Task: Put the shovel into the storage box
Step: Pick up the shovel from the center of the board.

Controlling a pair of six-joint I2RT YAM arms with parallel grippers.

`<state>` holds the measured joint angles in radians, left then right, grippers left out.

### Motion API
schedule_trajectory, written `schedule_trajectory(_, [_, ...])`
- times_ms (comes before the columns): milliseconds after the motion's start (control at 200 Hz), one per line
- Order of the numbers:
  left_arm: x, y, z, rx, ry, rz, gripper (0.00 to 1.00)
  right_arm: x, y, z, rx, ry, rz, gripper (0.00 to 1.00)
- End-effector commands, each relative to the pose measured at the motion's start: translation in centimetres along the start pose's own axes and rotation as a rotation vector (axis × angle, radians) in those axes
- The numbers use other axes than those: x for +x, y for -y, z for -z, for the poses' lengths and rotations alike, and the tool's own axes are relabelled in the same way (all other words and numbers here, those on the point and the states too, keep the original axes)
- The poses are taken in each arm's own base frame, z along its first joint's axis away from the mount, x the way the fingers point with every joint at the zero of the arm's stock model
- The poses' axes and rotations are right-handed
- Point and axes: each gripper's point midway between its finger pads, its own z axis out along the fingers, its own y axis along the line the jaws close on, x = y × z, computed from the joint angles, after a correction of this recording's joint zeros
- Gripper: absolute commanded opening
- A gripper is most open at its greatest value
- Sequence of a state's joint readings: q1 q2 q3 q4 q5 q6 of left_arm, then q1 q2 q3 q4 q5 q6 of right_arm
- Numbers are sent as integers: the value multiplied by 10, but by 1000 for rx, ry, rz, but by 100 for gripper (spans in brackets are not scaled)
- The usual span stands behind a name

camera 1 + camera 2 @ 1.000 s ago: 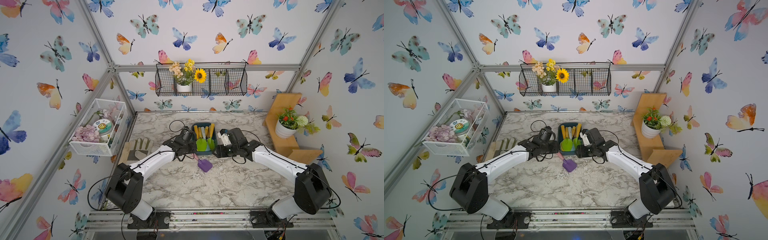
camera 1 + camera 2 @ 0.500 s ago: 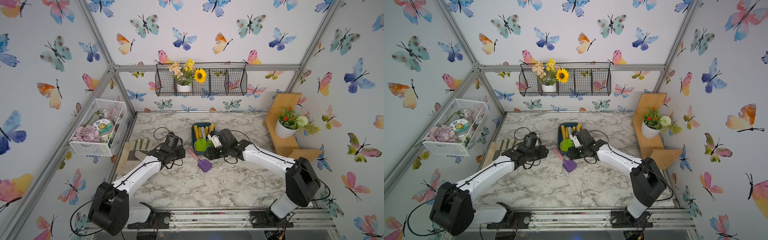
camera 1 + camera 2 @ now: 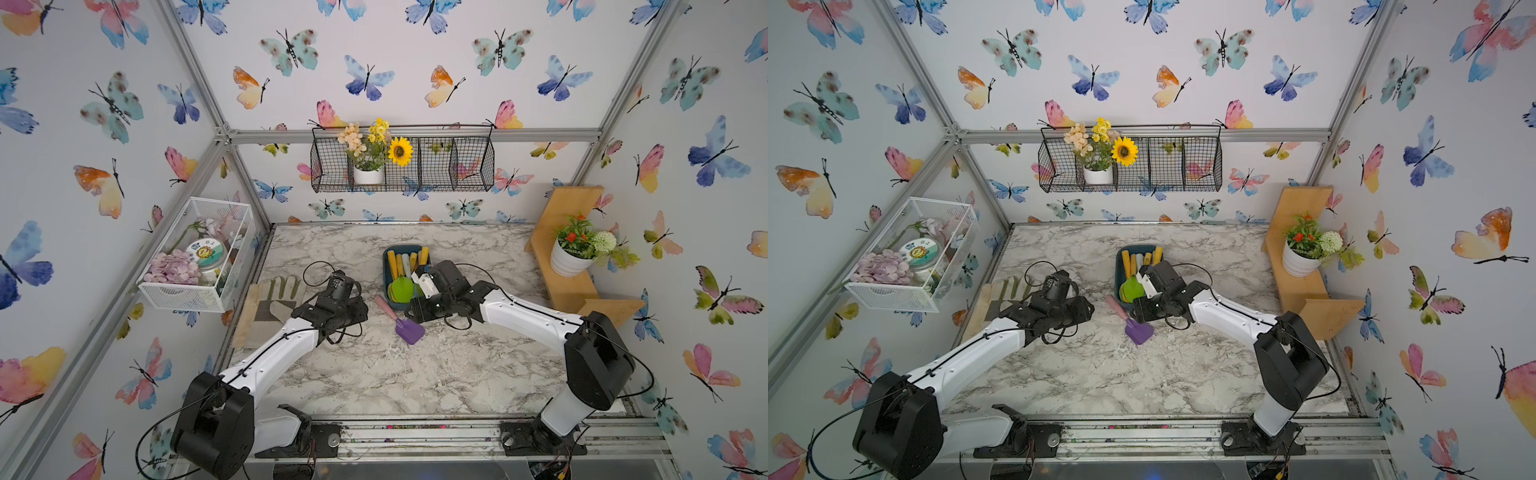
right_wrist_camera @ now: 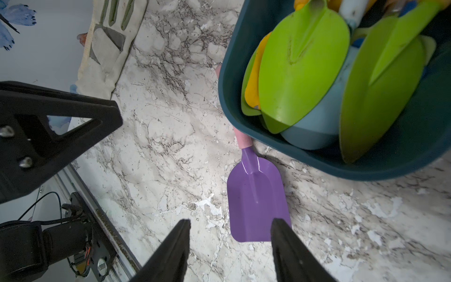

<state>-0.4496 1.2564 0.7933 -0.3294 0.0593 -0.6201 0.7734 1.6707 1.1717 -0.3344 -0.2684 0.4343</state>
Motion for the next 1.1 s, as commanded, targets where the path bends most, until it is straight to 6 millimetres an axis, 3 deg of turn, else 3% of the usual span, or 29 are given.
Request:
schedule_trajectory(0, [4, 4, 5, 42, -3, 22, 42, -5, -6, -8, 6, 18, 14, 58])
schedule_trajectory(611, [20, -12, 9, 17, -9, 54, 42, 1, -10, -58, 66, 20, 94, 58])
schedule_trajectory(1096, [24, -14, 6, 21, -18, 61, 42, -1, 1, -92, 153, 33, 146, 56])
